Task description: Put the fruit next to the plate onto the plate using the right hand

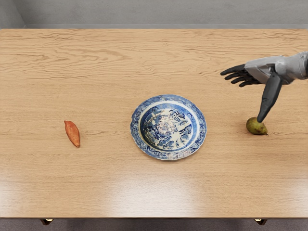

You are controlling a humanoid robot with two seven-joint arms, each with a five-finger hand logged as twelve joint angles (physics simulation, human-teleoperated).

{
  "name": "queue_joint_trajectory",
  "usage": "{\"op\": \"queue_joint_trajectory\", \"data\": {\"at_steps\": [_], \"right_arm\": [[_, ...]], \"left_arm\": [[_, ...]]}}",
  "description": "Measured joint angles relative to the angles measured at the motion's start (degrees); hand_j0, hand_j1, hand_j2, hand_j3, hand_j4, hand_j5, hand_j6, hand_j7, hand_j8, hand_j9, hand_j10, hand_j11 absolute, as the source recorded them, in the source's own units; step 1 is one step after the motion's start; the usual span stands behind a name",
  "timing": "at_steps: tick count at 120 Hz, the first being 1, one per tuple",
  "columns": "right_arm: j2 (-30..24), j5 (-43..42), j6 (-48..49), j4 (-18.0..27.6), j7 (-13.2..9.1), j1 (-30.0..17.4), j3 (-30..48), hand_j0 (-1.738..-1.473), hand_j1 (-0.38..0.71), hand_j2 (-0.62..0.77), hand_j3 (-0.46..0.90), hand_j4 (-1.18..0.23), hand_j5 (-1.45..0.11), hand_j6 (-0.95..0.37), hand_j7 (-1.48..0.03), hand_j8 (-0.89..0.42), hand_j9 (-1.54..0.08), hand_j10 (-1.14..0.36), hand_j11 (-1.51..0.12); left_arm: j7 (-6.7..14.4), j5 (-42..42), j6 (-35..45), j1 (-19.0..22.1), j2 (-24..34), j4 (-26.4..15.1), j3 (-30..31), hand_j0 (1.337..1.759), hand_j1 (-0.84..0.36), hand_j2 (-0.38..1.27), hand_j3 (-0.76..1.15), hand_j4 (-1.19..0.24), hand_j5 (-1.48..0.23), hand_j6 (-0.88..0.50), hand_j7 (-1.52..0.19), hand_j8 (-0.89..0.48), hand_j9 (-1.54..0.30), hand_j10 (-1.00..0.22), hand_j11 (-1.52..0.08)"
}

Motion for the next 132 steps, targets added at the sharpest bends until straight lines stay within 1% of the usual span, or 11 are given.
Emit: {"op": "queue_joint_trajectory", "data": {"at_steps": [6,14,33,40,53,74,108,132], "right_arm": [[1.01,-3.78,0.00,0.02,-0.09,0.05,-0.05,-1.658,-0.30,-0.01,0.00,-0.04,-0.05,-0.04,-0.05,-0.04,-0.05,-0.04,-0.05],[1.32,-6.81,-0.69,0.00,-0.13,-0.54,-0.32,-1.658,-0.30,-0.01,0.00,-0.04,-0.05,-0.04,-0.05,-0.04,-0.05,-0.04,-0.05],[2.22,-13.83,-11.34,0.26,0.09,-5.60,-0.64,-1.658,-0.30,-0.01,0.00,-0.05,-0.06,-0.05,-0.05,-0.05,-0.06,-0.05,-0.06],[1.99,-15.24,-15.52,1.23,0.21,-7.79,-0.67,-1.658,-0.30,-0.01,0.00,-0.05,-0.06,-0.05,-0.06,-0.05,-0.06,-0.05,-0.06],[0.66,-16.44,-22.97,3.97,0.27,-11.85,-0.69,-1.658,-0.30,-0.01,0.00,-0.05,-0.06,-0.05,-0.06,-0.05,-0.06,-0.05,-0.06],[-1.40,-16.91,-28.88,7.76,0.28,-15.78,-0.70,-1.658,-0.26,-0.01,0.00,-0.08,-0.09,-0.08,-0.09,-0.08,-0.09,-0.08,-0.09],[-1.50,-17.76,-36.04,11.13,0.84,-20.41,-0.71,-1.658,-0.15,-0.03,0.00,-0.17,-0.22,-0.18,-0.22,-0.18,-0.22,-0.17,-0.22],[-1.42,-18.99,-41.20,12.85,1.34,-23.63,-0.71,-1.658,-0.11,-0.04,0.00,-0.21,-0.27,-0.21,-0.27,-0.21,-0.27,-0.21,-0.27]], "left_arm": [[0.00,0.00,0.00,0.00,0.00,0.00,0.00,1.658,0.35,0.00,0.00,0.00,0.00,0.00,0.00,0.00,0.00,0.00,0.00],[0.00,0.00,0.00,0.00,0.00,0.00,0.00,1.658,0.35,0.00,0.00,0.00,0.00,0.00,0.00,0.00,0.00,0.00,0.00],[0.01,0.00,0.00,0.00,0.00,0.00,0.00,1.658,0.35,0.00,0.00,0.00,0.00,0.00,0.00,0.00,0.00,0.00,0.00],[0.01,0.00,0.00,-0.03,0.00,0.00,0.00,1.658,0.35,0.00,0.00,0.00,0.00,0.00,0.00,0.00,0.00,0.00,0.00],[0.00,0.00,0.00,0.00,0.00,0.00,0.00,1.658,0.35,0.00,0.00,0.00,0.00,0.00,0.00,0.00,0.00,0.00,0.00],[0.00,0.00,0.00,0.00,0.00,0.00,0.00,1.658,0.35,0.00,0.00,0.00,0.00,0.00,0.00,0.00,0.00,0.00,0.00],[0.00,0.00,0.00,0.00,0.00,0.00,0.00,1.658,0.35,0.00,0.00,0.00,0.00,0.00,0.00,0.00,0.00,0.00,0.00],[0.00,0.00,0.00,0.00,0.00,0.00,-0.01,1.658,0.35,0.00,0.00,0.00,0.00,0.00,0.00,0.00,0.00,0.00,0.00]]}}
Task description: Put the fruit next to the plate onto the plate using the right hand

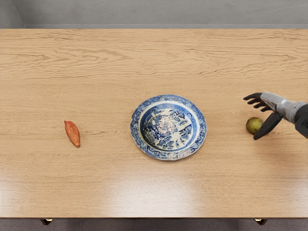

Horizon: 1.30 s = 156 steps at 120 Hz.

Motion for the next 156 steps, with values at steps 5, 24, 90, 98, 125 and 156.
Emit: {"op": "queue_joint_trajectory", "data": {"at_steps": [5,24,90,98,125,156], "right_arm": [[0.11,-0.25,-1.15,0.22,0.04,-0.45,-0.01,-1.658,-0.10,-0.04,0.00,-0.22,-0.28,-0.22,-0.28,-0.22,-0.28,-0.22,-0.28],[1.29,-2.42,-5.82,0.58,-0.01,-2.34,-0.07,-1.658,-0.06,-0.04,0.00,-0.25,-0.32,-0.25,-0.31,-0.25,-0.31,-0.25,-0.31],[4.16,-7.31,-15.79,-0.35,-0.32,-6.46,-1.45,-1.658,0.05,-0.06,0.00,-0.34,-0.44,-0.34,-0.44,-0.34,-0.44,-0.34,-0.44],[4.65,-7.72,-16.17,-0.93,-0.41,-6.55,-1.59,-1.658,0.05,-0.06,0.00,-0.34,-0.44,-0.34,-0.44,-0.34,-0.44,-0.34,-0.44],[6.67,-8.36,-16.63,-3.42,-0.50,-6.71,-1.94,-1.658,0.07,-0.07,0.00,-0.36,-0.46,-0.36,-0.46,-0.36,-0.46,-0.36,-0.46],[8.31,-8.99,-16.95,-5.07,-0.60,-6.70,-2.08,-1.658,0.13,-0.07,0.00,-0.41,-0.51,-0.40,-0.52,-0.41,-0.51,-0.23,-0.76]], "left_arm": [[0.00,0.00,0.00,0.00,0.00,0.00,0.00,1.658,0.35,0.00,0.00,0.00,0.00,0.00,0.00,0.00,0.00,0.00,0.00],[0.00,0.00,0.00,0.00,0.00,0.00,0.00,1.658,0.35,0.00,0.00,0.00,0.00,0.00,0.00,0.00,0.00,0.00,0.00],[0.00,0.00,0.00,0.00,0.00,0.00,0.00,1.658,0.35,0.00,0.00,0.00,0.00,0.00,0.00,0.00,0.00,0.00,0.00],[0.00,0.00,0.00,0.00,0.00,0.00,0.00,1.658,0.35,0.00,0.00,0.00,0.00,0.00,0.00,0.00,0.00,0.00,0.00],[0.00,0.00,0.00,0.00,0.00,0.00,0.00,1.658,0.35,0.00,0.00,0.00,0.00,0.00,0.00,0.00,0.00,0.00,0.00],[0.00,0.00,0.00,0.00,0.00,0.00,0.00,1.658,0.35,0.00,0.00,0.00,0.00,0.00,0.00,0.00,0.00,0.00,0.00]]}}
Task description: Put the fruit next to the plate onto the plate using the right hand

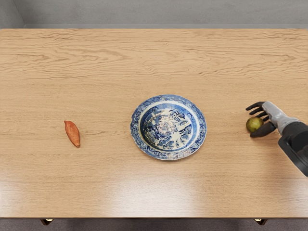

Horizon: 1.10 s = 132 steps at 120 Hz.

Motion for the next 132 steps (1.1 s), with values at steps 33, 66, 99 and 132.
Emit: {"op": "queue_joint_trajectory", "data": {"at_steps": [33,66,99,132], "right_arm": [[-0.35,-0.17,0.13,-0.07,0.09,0.12,0.01,-1.658,0.19,-0.04,0.00,-0.47,-0.59,-0.46,-0.60,-0.47,-0.60,-0.41,-0.49],[-0.71,0.30,0.21,0.76,-0.12,0.36,0.12,-1.657,0.23,0.04,0.00,-0.52,-0.68,-0.51,-0.68,-0.44,-0.68,-0.48,-0.49],[-2.38,0.41,0.53,4.22,-0.80,0.66,0.70,-1.657,0.24,0.08,0.00,-0.55,-0.72,-0.49,-0.71,-0.42,-0.71,-0.54,-0.66],[-2.95,0.49,0.68,8.01,-1.79,2.10,0.80,-1.657,0.24,0.11,0.00,-0.56,-0.73,-0.50,-0.73,-0.42,-0.73,-0.55,-0.72]], "left_arm": [[0.01,-0.02,0.00,0.00,0.00,0.00,0.03,1.658,0.35,0.00,0.00,0.00,0.00,0.00,0.00,0.00,0.00,0.00,0.00],[0.00,0.00,0.00,0.00,0.00,0.00,0.00,1.658,0.35,0.00,0.00,0.00,0.00,0.00,0.00,0.00,0.00,0.00,0.00],[0.00,0.00,0.00,0.00,0.00,0.00,0.00,1.658,0.35,0.00,0.00,0.00,0.00,0.00,0.00,0.00,0.00,0.00,0.00],[0.00,0.00,0.00,0.00,0.00,0.00,0.00,1.658,0.35,0.00,0.00,0.00,0.00,0.00,0.00,0.00,0.00,0.00,0.00]]}}
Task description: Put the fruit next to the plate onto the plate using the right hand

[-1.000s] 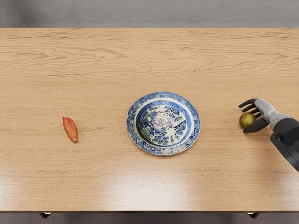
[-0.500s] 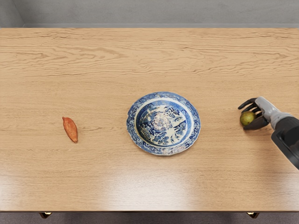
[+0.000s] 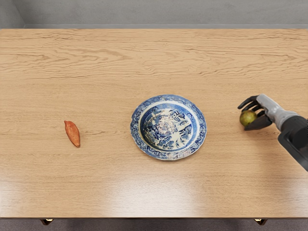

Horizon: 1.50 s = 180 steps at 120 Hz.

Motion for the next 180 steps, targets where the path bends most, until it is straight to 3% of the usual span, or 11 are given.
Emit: {"op": "queue_joint_trajectory", "data": {"at_steps": [31,64,180], "right_arm": [[1.84,-0.02,0.05,1.55,-1.73,1.65,-0.03,-1.657,0.24,0.16,0.00,-0.57,-0.76,-0.52,-0.75,-0.44,-0.76,-0.56,-0.75],[5.72,0.04,0.12,1.85,-2.13,3.78,-0.04,-1.657,0.24,0.20,0.00,-0.58,-0.77,-0.53,-0.76,-0.46,-0.78,-0.58,-0.77],[15.90,-0.17,0.06,2.06,-2.46,6.95,-0.03,-1.656,0.22,0.15,0.00,-0.58,-0.78,-0.52,-0.77,-0.45,-0.78,-0.57,-0.78]], "left_arm": [[0.00,0.00,0.00,0.00,0.00,0.00,0.00,1.658,0.35,0.00,0.00,0.00,0.00,0.00,0.00,0.00,0.00,0.00,0.00],[0.01,0.00,0.00,0.00,0.00,0.00,0.00,1.658,0.35,0.00,0.00,0.00,0.00,0.00,0.00,0.00,0.00,0.00,0.00],[0.00,0.00,0.00,0.00,0.00,0.00,0.01,1.658,0.35,0.00,0.00,0.00,0.00,0.00,0.00,0.00,0.00,0.00,0.00]]}}
